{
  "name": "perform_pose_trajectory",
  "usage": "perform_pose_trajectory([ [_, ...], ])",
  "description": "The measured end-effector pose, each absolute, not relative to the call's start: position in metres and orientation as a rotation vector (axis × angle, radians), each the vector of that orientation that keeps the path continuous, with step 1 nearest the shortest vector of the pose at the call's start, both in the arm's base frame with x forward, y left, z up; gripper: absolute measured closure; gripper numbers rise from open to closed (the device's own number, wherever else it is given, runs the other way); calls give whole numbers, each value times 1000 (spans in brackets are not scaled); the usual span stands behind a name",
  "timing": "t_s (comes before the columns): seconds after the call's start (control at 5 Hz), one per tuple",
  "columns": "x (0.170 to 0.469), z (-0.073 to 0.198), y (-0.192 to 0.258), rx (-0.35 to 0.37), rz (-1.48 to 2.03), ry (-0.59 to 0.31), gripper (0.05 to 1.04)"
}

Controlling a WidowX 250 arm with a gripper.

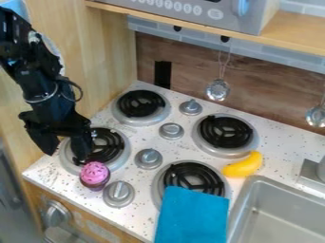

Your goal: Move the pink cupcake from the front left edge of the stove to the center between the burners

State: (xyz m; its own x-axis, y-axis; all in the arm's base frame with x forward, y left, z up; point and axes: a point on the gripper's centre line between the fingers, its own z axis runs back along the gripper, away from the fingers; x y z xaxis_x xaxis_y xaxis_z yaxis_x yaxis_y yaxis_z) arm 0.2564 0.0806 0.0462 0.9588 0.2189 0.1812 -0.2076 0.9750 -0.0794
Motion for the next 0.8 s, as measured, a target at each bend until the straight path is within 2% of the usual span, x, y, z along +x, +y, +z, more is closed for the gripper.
perform_pose_trajectory([
  [0.2, 254, 40, 79, -66, 218, -168, 83],
  [0.4, 263, 22, 77, -63, 244, -165, 83],
  [0.6, 276, 17, 76, -63, 242, -235, 83],
  [0.8, 281, 2, 78, -54, 259, -246, 83],
])
